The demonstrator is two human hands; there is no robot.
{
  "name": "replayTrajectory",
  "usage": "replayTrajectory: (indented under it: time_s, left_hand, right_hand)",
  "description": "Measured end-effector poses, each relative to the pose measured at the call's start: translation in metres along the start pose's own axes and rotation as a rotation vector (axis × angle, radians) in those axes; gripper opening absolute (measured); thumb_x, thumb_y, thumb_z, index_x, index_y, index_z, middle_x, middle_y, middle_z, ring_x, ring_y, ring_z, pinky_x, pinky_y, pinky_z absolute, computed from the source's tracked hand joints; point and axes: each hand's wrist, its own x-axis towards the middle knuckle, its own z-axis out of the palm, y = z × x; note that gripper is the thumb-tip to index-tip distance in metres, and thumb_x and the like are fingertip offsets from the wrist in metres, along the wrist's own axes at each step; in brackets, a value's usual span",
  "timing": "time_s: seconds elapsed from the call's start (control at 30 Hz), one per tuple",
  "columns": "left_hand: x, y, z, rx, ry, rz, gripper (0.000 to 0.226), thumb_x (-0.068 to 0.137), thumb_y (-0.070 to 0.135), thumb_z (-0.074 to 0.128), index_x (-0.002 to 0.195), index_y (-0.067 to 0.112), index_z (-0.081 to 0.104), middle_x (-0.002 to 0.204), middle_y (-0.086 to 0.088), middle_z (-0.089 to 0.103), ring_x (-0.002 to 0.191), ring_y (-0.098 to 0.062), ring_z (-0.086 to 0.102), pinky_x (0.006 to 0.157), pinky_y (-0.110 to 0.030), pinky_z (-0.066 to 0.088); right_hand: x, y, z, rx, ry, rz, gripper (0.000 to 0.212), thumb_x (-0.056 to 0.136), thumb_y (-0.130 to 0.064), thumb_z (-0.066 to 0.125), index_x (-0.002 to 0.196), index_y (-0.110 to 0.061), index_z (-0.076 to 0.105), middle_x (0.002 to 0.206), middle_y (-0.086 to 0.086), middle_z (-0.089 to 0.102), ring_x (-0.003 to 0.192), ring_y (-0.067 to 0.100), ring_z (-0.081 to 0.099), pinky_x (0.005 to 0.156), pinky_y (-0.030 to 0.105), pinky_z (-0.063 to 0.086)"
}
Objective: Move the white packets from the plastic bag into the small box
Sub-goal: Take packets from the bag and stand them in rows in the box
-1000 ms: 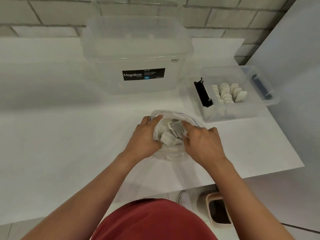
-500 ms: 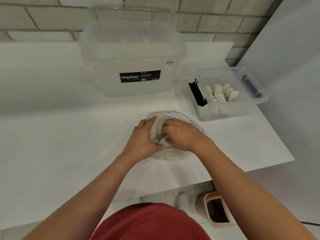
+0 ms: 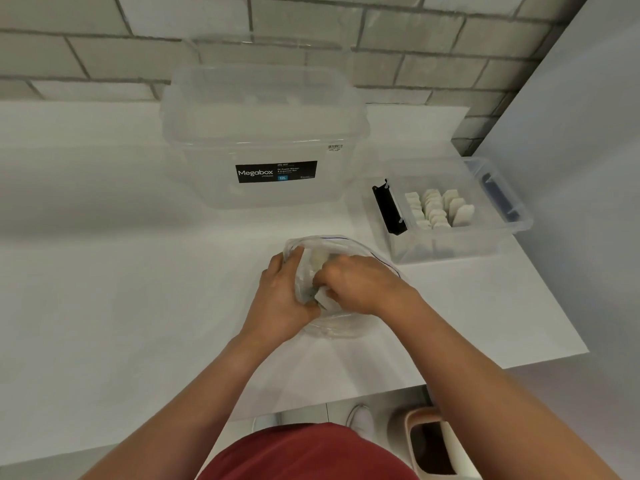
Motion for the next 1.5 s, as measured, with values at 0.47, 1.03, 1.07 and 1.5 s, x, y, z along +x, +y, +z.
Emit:
replayTrajectory:
  time_s: [0.47,1.03,1.07,1.5]
  left_hand:
    - [0.008,0.017,0.008,0.034,0.115,-0.082,0.097,0.07,0.023,0.078,0.152,0.032,0.027,0.123,0.01,0.037,0.115,-0.021,0.05,0.09,-0.028,0.043]
    - [0.027,0.022,0.026,0.103,0.127,-0.202,0.091,0.065,0.024,0.077,0.143,0.041,0.032,0.111,0.006,0.044,0.095,-0.025,0.057,0.074,-0.037,0.047]
    - [0.027,0.021,0.027,0.105,0.128,-0.206,0.092,0.065,0.024,0.077,0.143,0.04,0.033,0.112,0.005,0.045,0.095,-0.026,0.056,0.074,-0.037,0.047]
    - [0.029,0.023,0.029,0.091,0.16,-0.258,0.091,0.065,0.02,0.079,0.144,0.037,0.037,0.114,0.008,0.042,0.095,-0.022,0.051,0.078,-0.036,0.045]
  right_hand:
    - [-0.044,0.049,-0.034,0.308,0.316,-0.022,0.022,0.095,-0.019,0.066,0.113,-0.027,0.077,0.1,-0.007,0.071,0.091,0.012,0.065,0.08,0.032,0.053]
    - [-0.078,0.267,-0.094,0.061,0.32,0.55,0.01,0.085,-0.031,0.07,0.093,-0.036,0.074,0.094,-0.006,0.072,0.091,0.021,0.067,0.077,0.039,0.059]
    - [-0.074,0.272,-0.088,0.043,0.246,0.542,0.012,0.084,-0.031,0.07,0.094,-0.035,0.074,0.098,-0.005,0.071,0.092,0.023,0.067,0.077,0.039,0.059]
    - [-0.032,0.279,-0.062,-0.53,-0.094,0.393,0.023,0.08,-0.017,0.068,0.065,-0.02,0.051,0.077,-0.01,0.06,0.083,0.019,0.055,0.088,0.043,0.027]
